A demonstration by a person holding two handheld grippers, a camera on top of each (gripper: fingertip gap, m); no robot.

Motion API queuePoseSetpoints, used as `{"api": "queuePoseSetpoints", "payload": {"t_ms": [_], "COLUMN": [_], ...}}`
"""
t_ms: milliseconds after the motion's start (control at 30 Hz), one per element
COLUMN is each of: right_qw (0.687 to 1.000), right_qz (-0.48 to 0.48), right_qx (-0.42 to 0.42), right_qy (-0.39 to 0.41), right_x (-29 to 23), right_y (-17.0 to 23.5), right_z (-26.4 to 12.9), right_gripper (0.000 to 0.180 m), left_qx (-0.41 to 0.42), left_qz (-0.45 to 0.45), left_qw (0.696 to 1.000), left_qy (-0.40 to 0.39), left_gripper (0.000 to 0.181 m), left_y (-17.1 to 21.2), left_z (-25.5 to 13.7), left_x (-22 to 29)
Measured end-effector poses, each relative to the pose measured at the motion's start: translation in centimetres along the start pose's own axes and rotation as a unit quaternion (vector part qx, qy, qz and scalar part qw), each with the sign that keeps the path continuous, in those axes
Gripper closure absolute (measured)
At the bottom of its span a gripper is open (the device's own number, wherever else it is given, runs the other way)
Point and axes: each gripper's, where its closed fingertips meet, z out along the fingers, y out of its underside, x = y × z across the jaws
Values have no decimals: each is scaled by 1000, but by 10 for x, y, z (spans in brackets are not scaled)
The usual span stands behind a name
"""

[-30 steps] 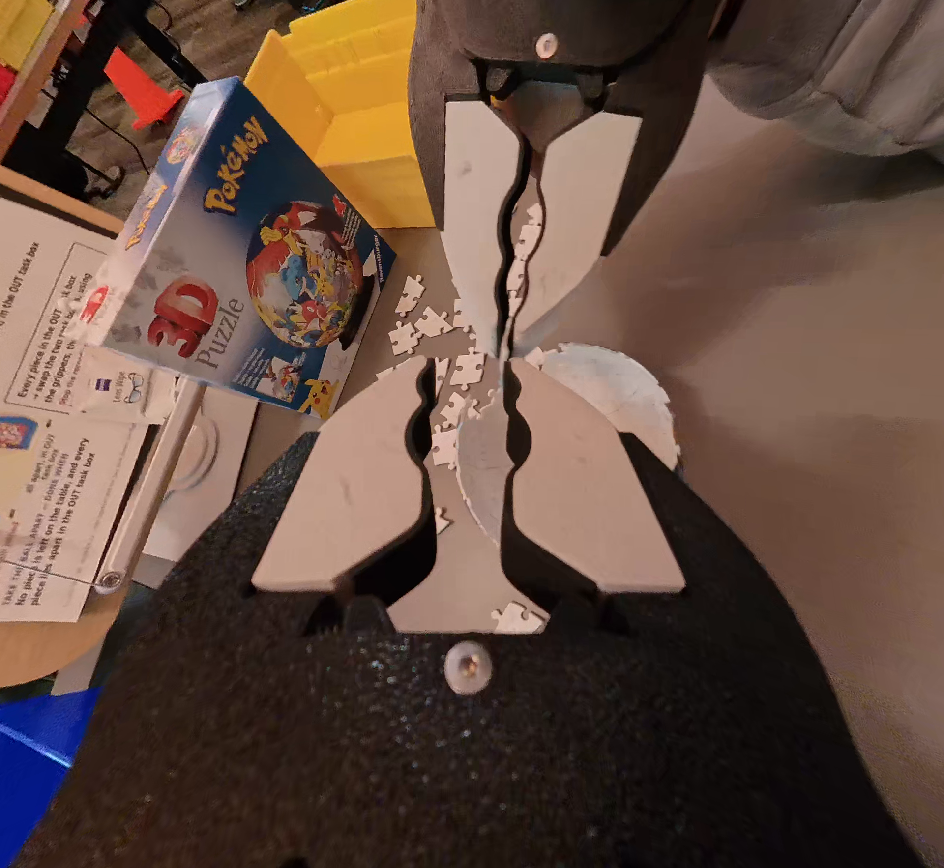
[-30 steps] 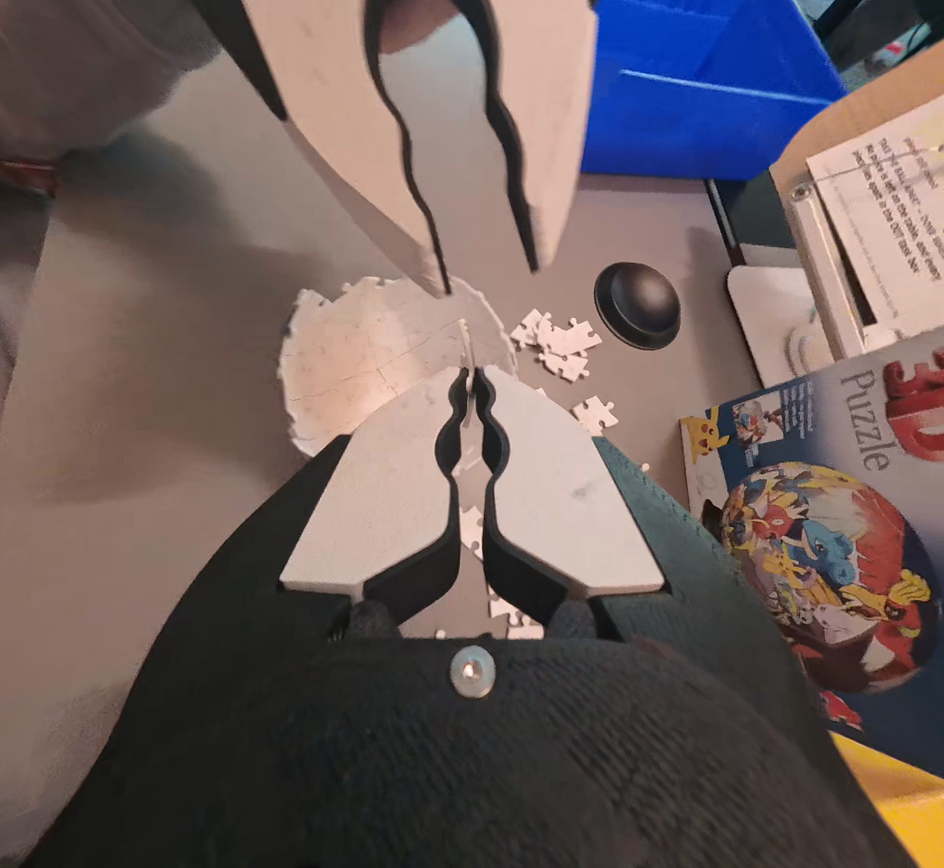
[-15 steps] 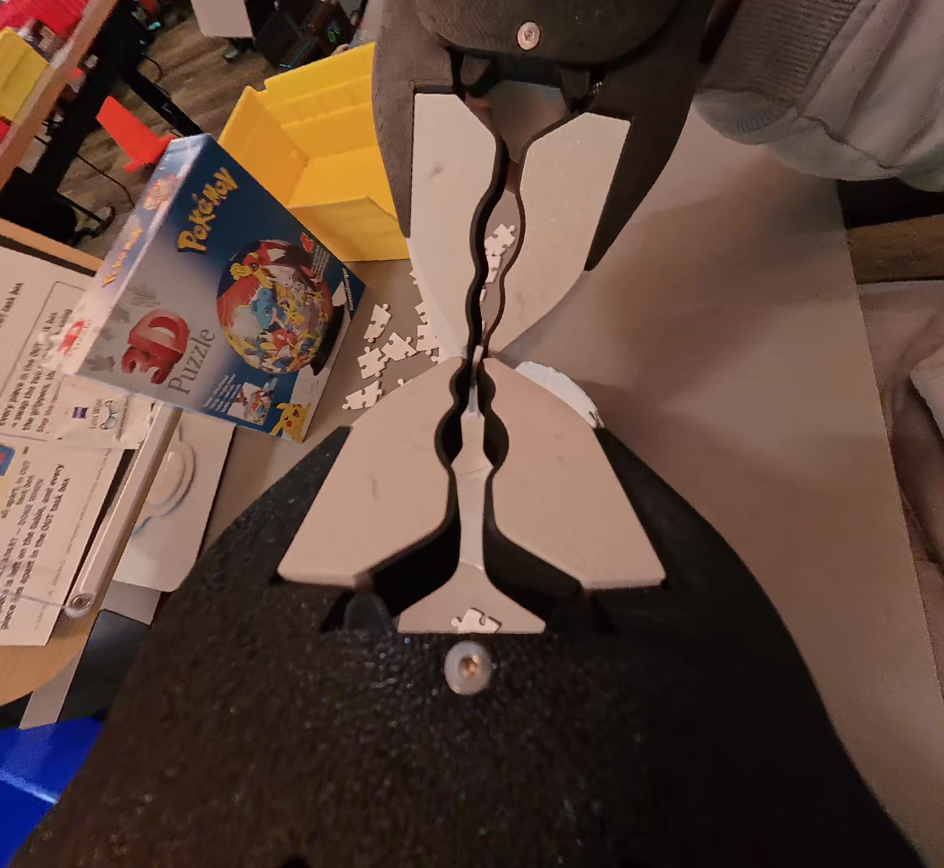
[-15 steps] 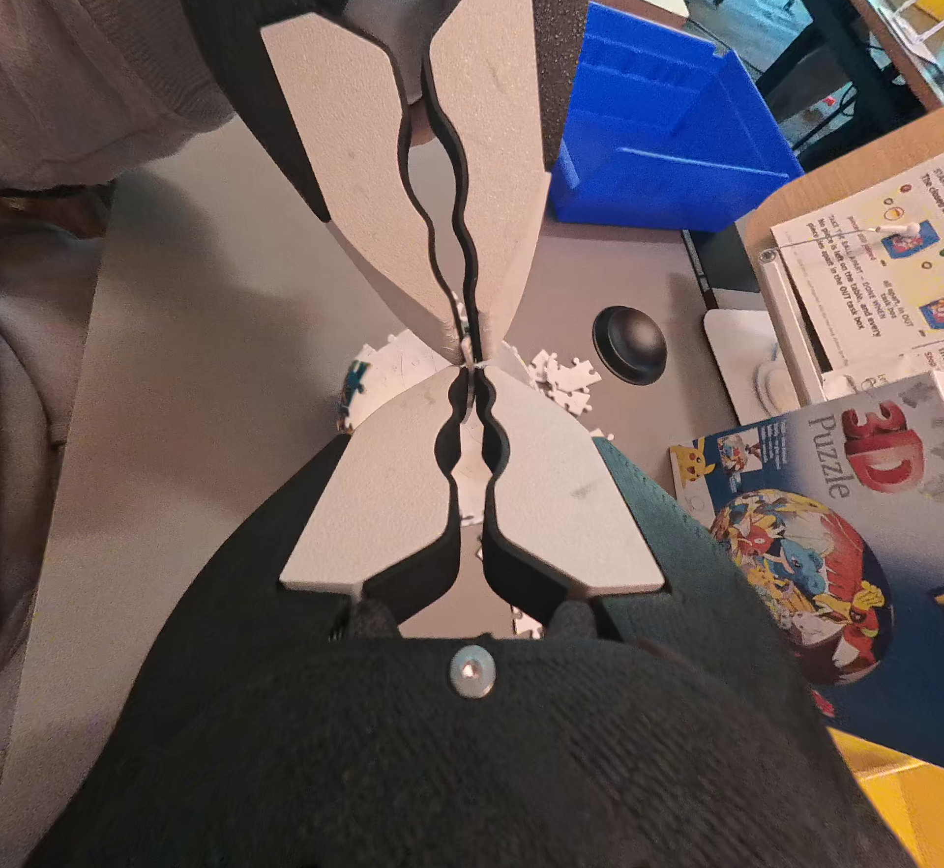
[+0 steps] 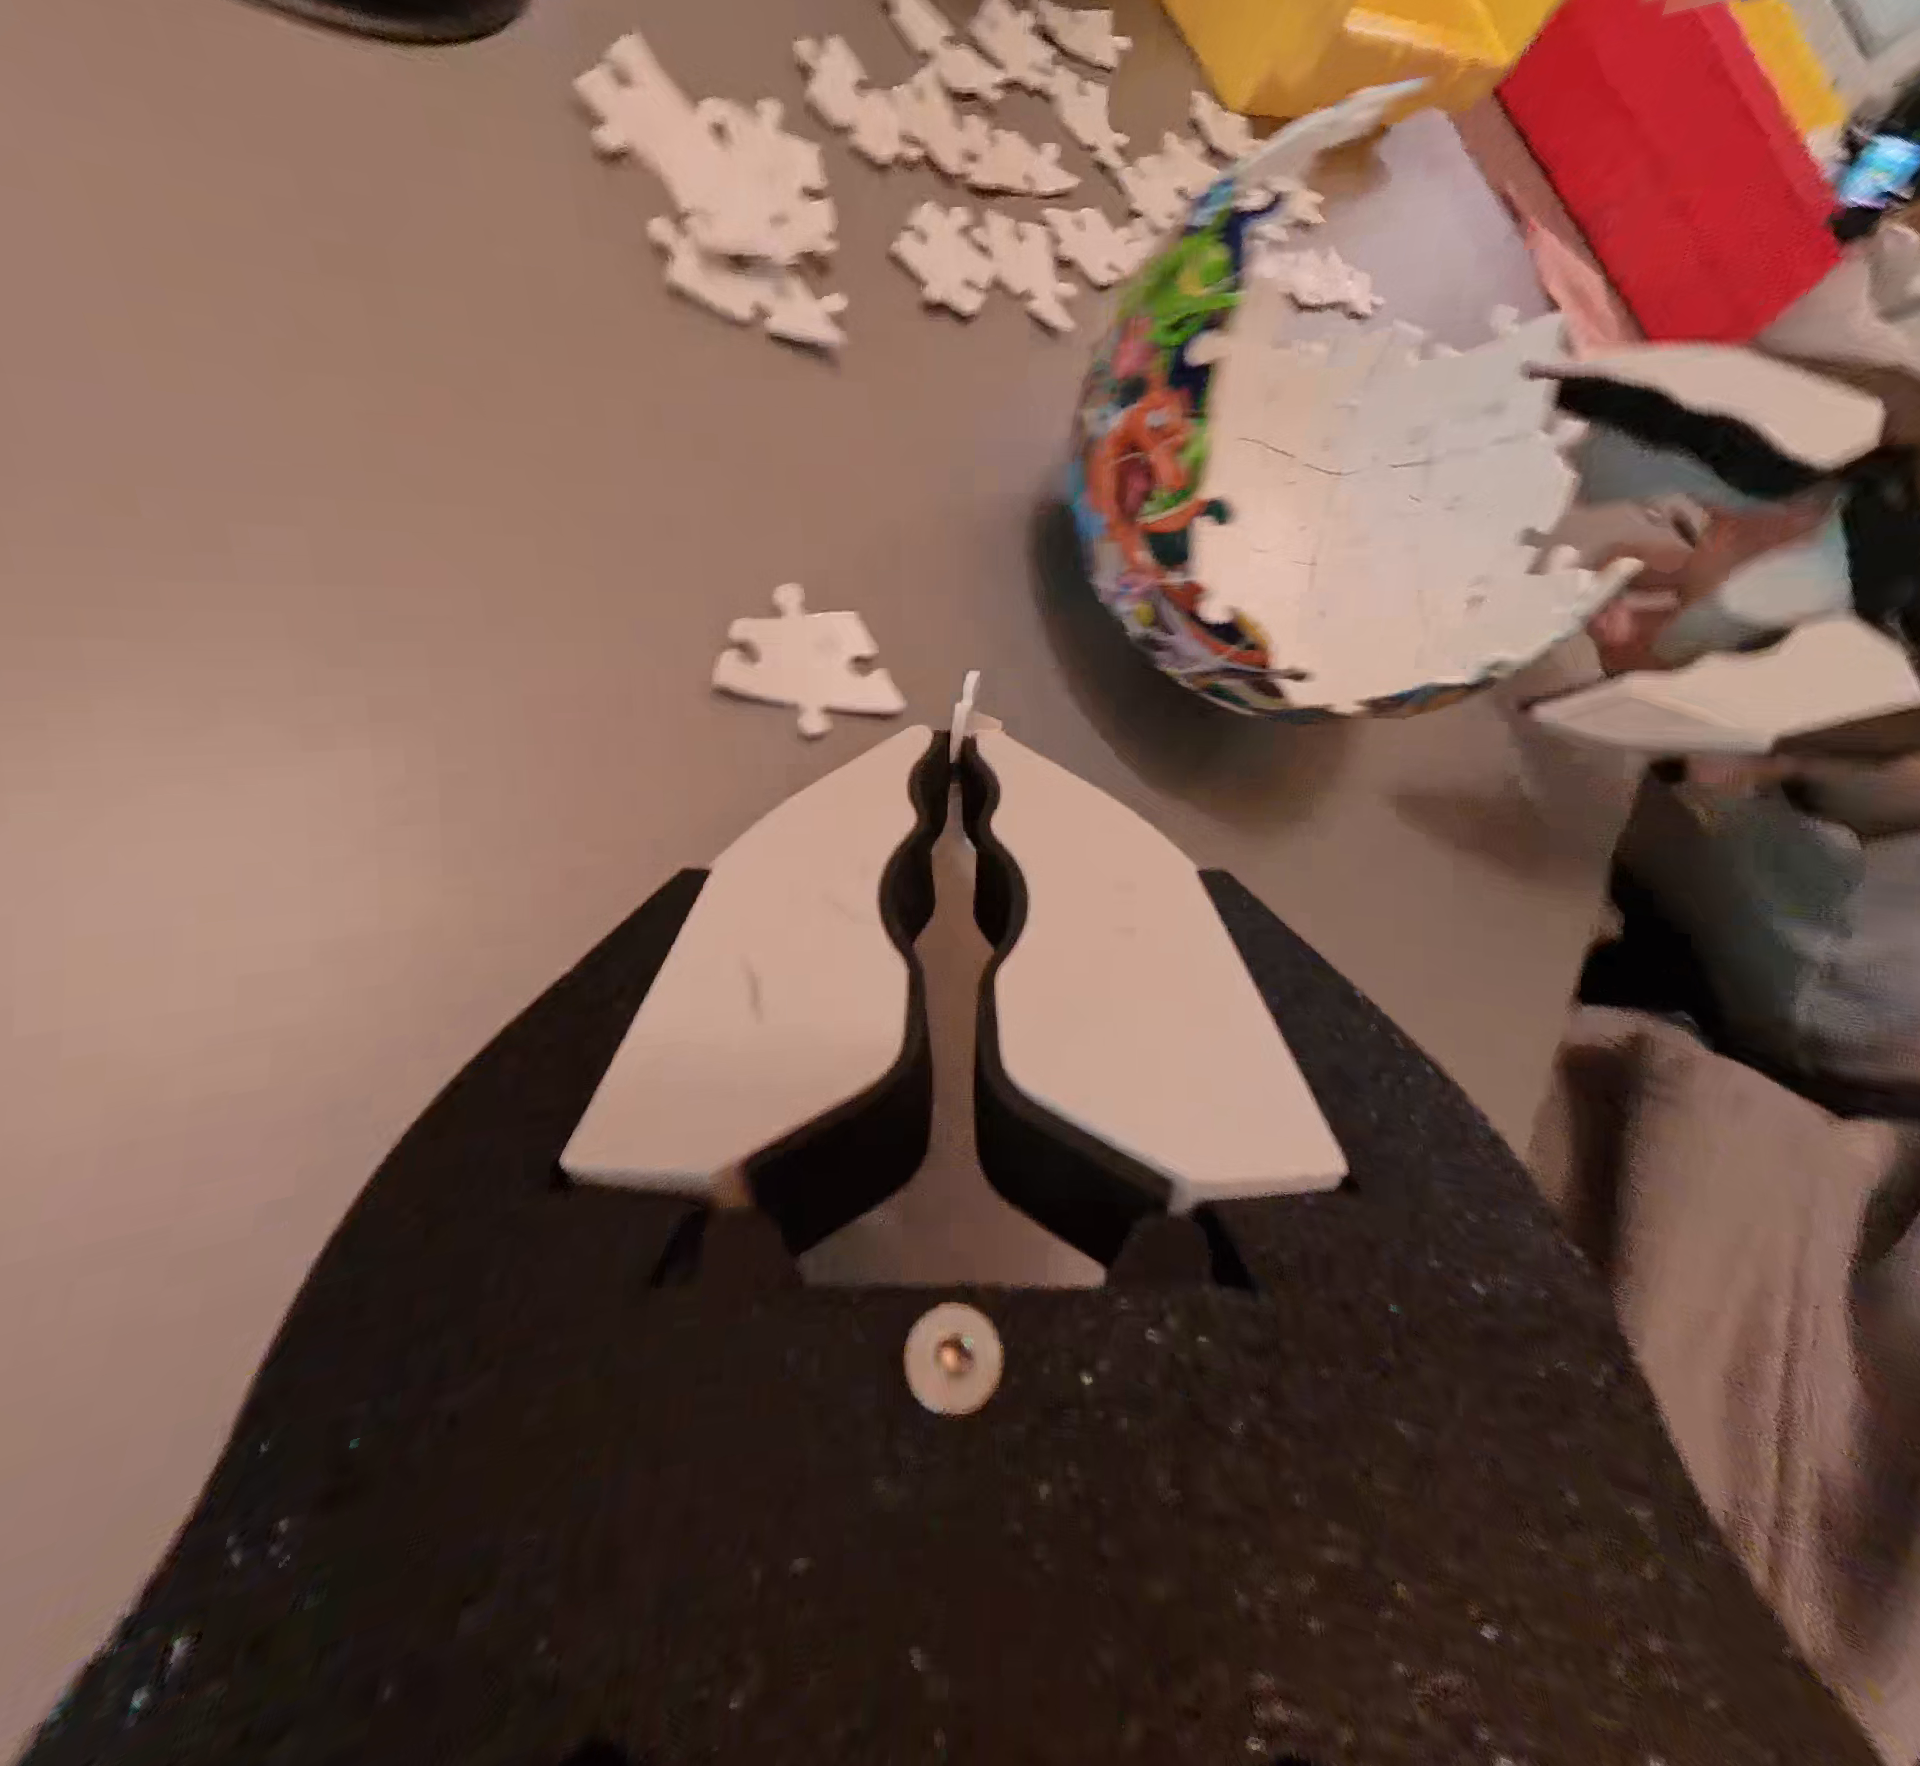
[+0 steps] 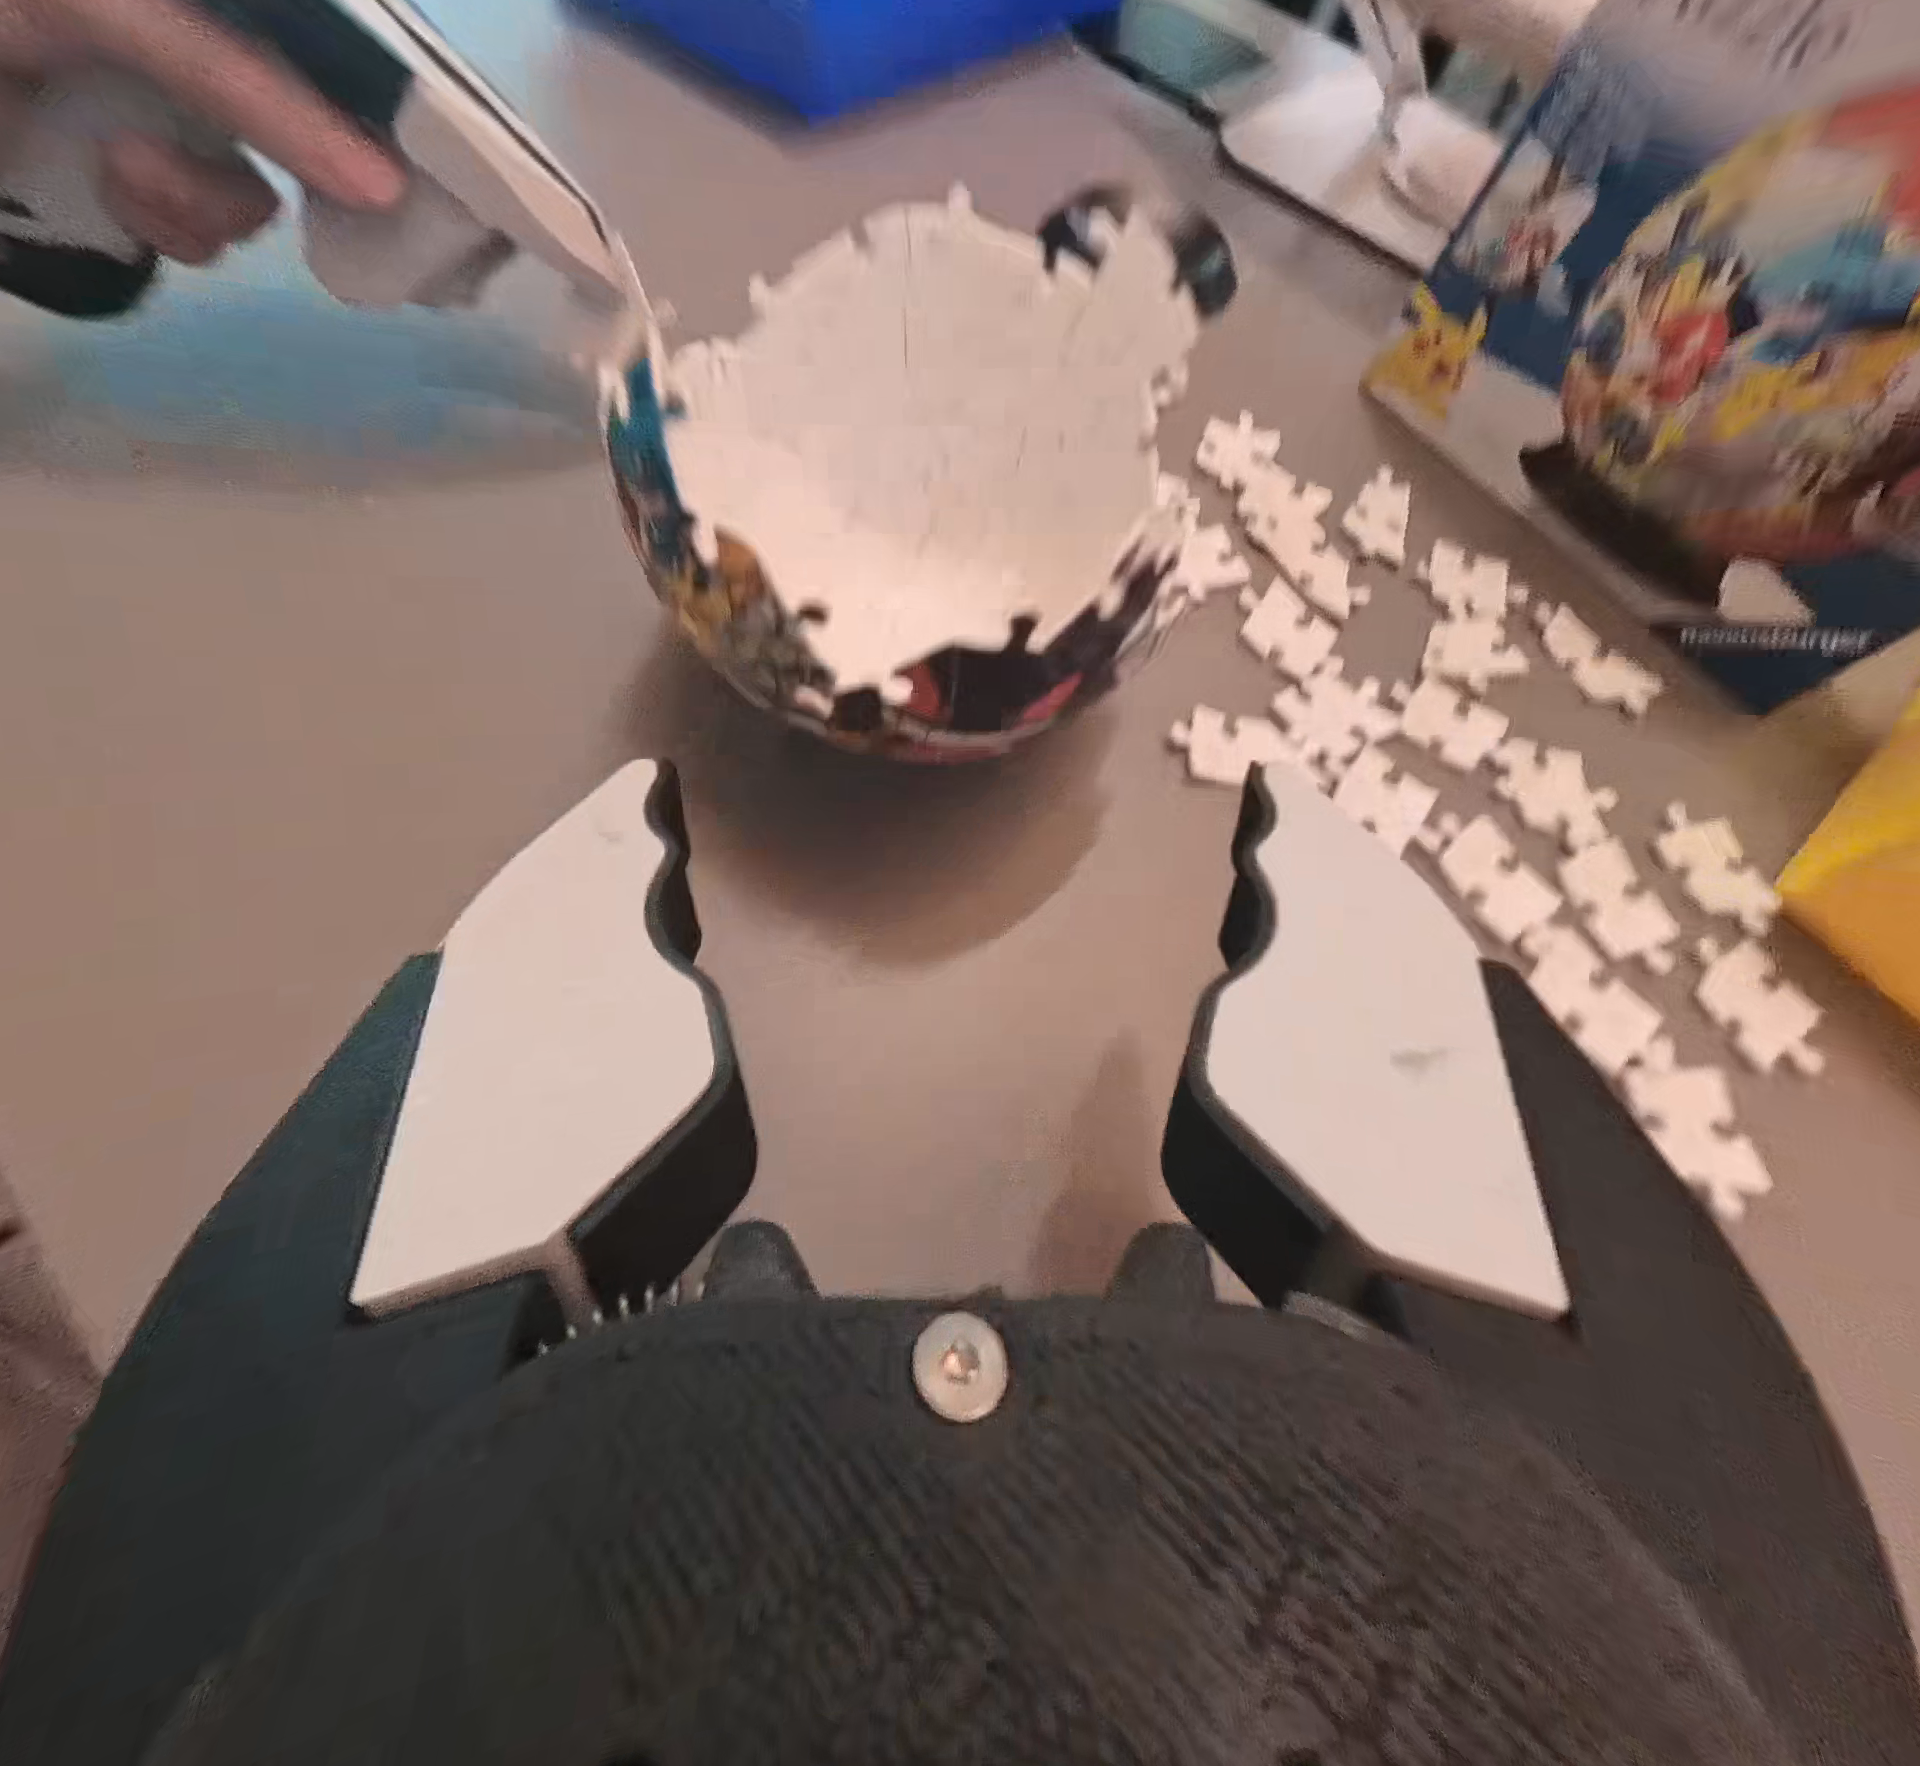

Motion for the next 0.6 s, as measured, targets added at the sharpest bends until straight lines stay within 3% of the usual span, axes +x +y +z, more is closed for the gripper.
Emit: {"api": "queuePoseSetpoints", "payload": {"t_ms": [33,100,233,400,533,600], "right_qw": [1000,999,998,999,999,999], "right_qz": [1,12,34,41,38,44], "right_qx": [-12,-19,-14,-13,-16,-22], "right_qy": [22,46,46,31,21,3], "right_x": [-2,-6,-12,-14,-15,-16], "right_y": [11,19,14,7,7,9], "right_z": [5,12,25,34,38,41], "right_gripper": [79,74,79,86,87,89], "left_qx": [-1,-17,-20,-48,-47,-41], "left_qz": [-6,-4,-14,-3,82,160], "left_qw": [1000,999,998,995,984,978], "left_qy": [-17,-46,-60,-83,-149,-127], "left_gripper": [180,179,177,161,145,138], "left_y": [3,10,12,19,9,-2], "left_z": [1,1,2,-2,-21,-19], "left_x": [-9,-21,-28,-33,-37,-14]}}
